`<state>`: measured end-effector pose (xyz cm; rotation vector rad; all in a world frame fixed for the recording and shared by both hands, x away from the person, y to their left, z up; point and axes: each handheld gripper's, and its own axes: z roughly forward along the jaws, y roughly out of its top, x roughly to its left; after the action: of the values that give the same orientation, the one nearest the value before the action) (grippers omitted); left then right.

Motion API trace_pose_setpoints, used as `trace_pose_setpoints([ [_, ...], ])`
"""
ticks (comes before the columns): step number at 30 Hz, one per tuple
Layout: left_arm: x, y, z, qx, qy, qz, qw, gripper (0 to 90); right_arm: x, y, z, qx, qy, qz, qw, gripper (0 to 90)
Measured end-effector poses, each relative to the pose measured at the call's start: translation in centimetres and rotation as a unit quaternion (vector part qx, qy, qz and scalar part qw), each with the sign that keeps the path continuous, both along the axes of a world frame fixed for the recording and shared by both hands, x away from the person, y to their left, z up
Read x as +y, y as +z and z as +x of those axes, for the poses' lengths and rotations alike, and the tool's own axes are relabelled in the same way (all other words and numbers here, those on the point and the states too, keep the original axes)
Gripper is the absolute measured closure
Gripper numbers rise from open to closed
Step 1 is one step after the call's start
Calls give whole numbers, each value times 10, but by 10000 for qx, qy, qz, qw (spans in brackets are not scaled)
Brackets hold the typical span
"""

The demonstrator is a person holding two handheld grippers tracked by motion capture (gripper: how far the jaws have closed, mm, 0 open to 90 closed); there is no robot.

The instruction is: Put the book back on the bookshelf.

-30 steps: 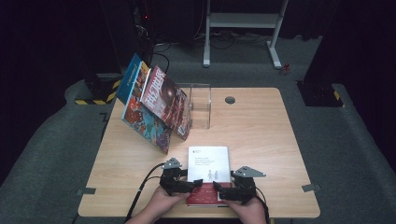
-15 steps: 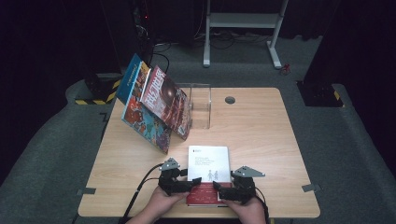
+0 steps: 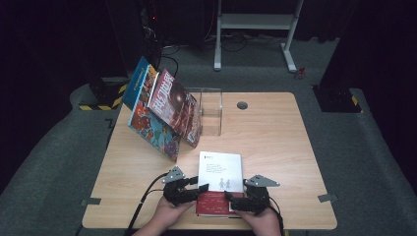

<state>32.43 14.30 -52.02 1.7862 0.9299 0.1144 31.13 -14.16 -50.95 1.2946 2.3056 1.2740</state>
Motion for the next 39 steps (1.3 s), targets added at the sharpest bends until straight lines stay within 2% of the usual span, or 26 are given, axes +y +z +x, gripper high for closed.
trace_pose_setpoints([
  [4,0,0,-2,-114,17,-34,9999,479,-1,1,0,-100,108,-39,9999,121],
  [10,1,2,-2,-206,-7,-21,9998,484,-5,1,-1,-115,75,38,9999,143],
  [17,-2,9,-4,-339,-40,24,9994,486,-13,2,-3,-164,-146,91,9997,160],
  [18,-2,10,-4,-340,-47,33,9994,486,-15,3,-4,-237,-183,74,9995,166],
  [22,-2,11,-4,-408,-66,49,9991,486,-18,4,-6,-295,-264,135,9991,174],
  [29,-2,12,-5,-535,-97,46,9985,491,-21,4,-5,-271,-324,214,9989,174],
  [39,-3,19,-11,-829,-120,91,9964,500,-20,5,-6,-241,-335,294,9987,166],
])
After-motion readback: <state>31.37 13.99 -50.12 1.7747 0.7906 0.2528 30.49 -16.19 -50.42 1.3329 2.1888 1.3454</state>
